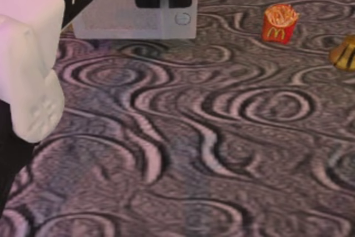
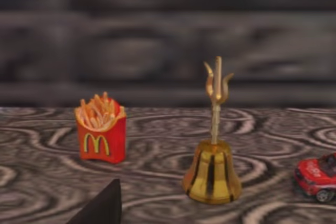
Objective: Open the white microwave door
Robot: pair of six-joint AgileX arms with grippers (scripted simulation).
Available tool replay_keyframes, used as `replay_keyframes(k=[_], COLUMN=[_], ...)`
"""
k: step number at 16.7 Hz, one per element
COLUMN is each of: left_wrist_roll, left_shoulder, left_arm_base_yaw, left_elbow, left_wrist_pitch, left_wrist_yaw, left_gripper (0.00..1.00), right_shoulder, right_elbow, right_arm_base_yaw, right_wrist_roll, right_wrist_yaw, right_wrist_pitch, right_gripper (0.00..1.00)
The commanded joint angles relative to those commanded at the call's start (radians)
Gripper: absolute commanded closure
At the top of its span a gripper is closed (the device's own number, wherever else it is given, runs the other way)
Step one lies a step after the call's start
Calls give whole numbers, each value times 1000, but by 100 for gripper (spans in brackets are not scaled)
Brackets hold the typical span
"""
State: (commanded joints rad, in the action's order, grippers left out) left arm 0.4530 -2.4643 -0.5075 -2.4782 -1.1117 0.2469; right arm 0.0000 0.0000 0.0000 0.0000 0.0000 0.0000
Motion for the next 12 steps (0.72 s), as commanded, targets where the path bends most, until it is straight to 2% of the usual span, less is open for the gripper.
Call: replay_keyframes(k=[5,6,12], left_wrist_roll=[0,6,14], left_shoulder=[0,26,110], left_arm_base_yaw=[0,-23,-24], left_elbow=[0,42,196], left_wrist_pitch=[0,-2,70], left_wrist_yaw=[0,-10,6], left_gripper=[100,100,100], right_shoulder=[0,0,0], right_elbow=[0,0,0], right_arm_base_yaw=[0,0,0], right_wrist_roll=[0,0,0], right_wrist_yaw=[0,0,0], right_wrist_pitch=[0,0,0], right_gripper=[0,0,0])
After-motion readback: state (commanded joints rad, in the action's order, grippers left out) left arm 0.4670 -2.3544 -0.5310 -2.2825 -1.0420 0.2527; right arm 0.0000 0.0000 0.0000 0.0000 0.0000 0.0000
